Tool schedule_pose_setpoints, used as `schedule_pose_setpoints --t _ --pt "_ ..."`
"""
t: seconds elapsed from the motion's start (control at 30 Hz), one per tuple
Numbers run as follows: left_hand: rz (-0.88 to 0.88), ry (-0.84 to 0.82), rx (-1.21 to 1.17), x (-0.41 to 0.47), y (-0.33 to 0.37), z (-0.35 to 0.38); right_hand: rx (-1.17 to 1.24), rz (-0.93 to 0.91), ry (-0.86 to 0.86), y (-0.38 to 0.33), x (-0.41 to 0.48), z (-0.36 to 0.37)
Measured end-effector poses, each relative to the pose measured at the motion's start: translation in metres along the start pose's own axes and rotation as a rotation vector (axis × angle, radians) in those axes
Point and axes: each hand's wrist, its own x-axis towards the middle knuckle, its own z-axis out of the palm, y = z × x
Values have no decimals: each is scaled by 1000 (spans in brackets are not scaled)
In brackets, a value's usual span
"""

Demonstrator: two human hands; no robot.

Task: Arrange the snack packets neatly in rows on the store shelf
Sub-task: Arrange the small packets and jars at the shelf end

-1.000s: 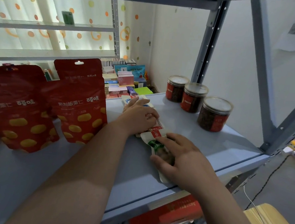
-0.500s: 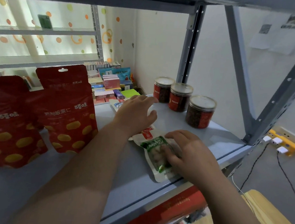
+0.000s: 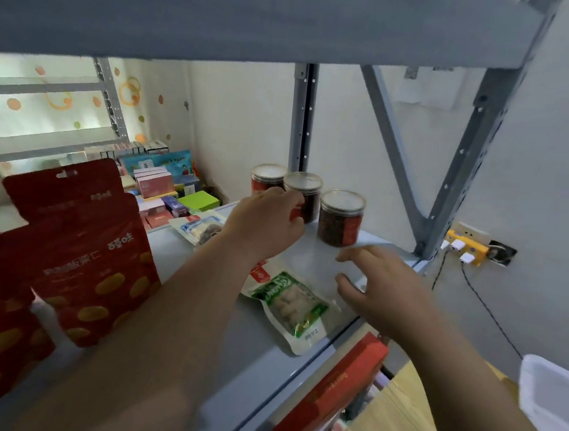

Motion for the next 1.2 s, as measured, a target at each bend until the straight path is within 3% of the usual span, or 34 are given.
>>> schedule_pose_setpoints --t 0.2,0.5,0.63,0.9,1.2 --pt "3 -14 -51 16 -1 10 65 54 43 20 9 3" --pt "-211 -105 -169 74 -10 35 381 77 134 68 80 36" --pt "-185 -175 -134 90 -9 54 441 70 -33 81 112 54" --pt "-219 -56 -194 98 -2 70 495 60 97 84 110 63" --pt "-108 -70 -215 83 20 69 496 118 163 85 72 46"
